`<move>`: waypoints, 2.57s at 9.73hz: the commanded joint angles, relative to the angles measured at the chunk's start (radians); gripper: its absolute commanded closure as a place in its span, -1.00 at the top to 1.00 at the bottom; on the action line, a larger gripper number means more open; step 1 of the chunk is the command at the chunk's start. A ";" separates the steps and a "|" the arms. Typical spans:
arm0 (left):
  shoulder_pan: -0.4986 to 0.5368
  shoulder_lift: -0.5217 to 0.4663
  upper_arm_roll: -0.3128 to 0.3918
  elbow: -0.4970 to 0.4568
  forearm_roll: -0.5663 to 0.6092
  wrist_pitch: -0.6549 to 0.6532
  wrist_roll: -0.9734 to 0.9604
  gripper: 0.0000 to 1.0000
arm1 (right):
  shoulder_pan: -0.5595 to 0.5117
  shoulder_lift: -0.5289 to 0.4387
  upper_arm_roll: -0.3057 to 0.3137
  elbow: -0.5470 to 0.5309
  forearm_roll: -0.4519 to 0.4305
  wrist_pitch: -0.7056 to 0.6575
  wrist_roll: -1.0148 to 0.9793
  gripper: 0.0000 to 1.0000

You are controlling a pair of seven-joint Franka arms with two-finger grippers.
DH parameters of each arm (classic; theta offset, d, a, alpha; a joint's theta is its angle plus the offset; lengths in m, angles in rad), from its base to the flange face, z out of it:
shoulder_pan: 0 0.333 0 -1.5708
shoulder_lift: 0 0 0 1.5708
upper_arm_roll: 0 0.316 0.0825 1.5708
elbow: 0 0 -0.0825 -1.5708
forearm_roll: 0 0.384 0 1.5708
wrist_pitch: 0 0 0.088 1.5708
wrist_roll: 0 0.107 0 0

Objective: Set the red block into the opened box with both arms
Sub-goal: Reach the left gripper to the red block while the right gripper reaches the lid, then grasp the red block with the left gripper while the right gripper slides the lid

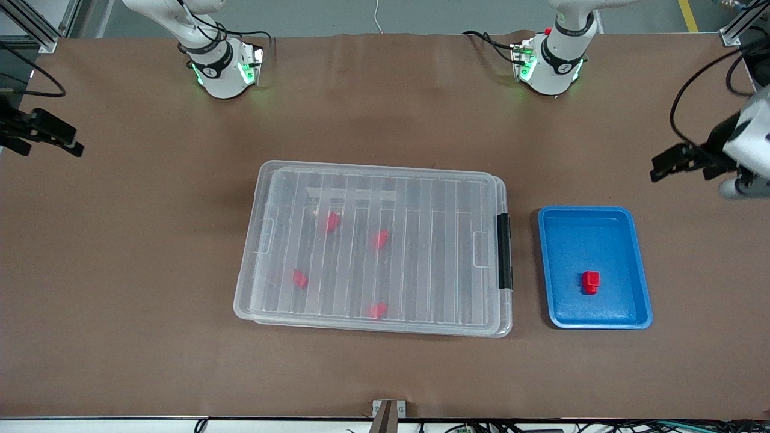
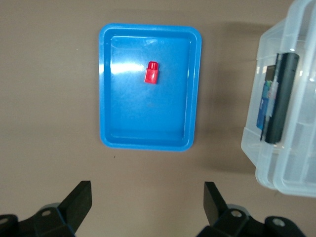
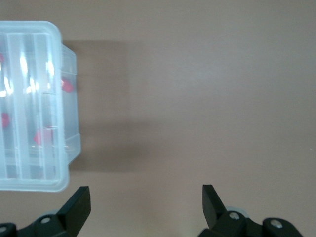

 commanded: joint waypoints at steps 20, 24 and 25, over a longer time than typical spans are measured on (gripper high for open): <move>0.020 0.629 0.003 -0.016 0.109 0.608 -0.013 0.27 | 0.093 0.430 0.114 -0.108 -0.127 0.391 0.234 1.00; 0.031 0.646 0.001 -0.015 0.117 0.611 -0.015 -0.31 | 0.016 0.419 0.111 -0.106 -0.219 0.317 0.179 1.00; 0.030 0.637 0.001 -0.013 0.118 0.613 -0.013 -0.58 | -0.024 0.416 0.111 -0.105 -0.219 0.315 0.139 1.00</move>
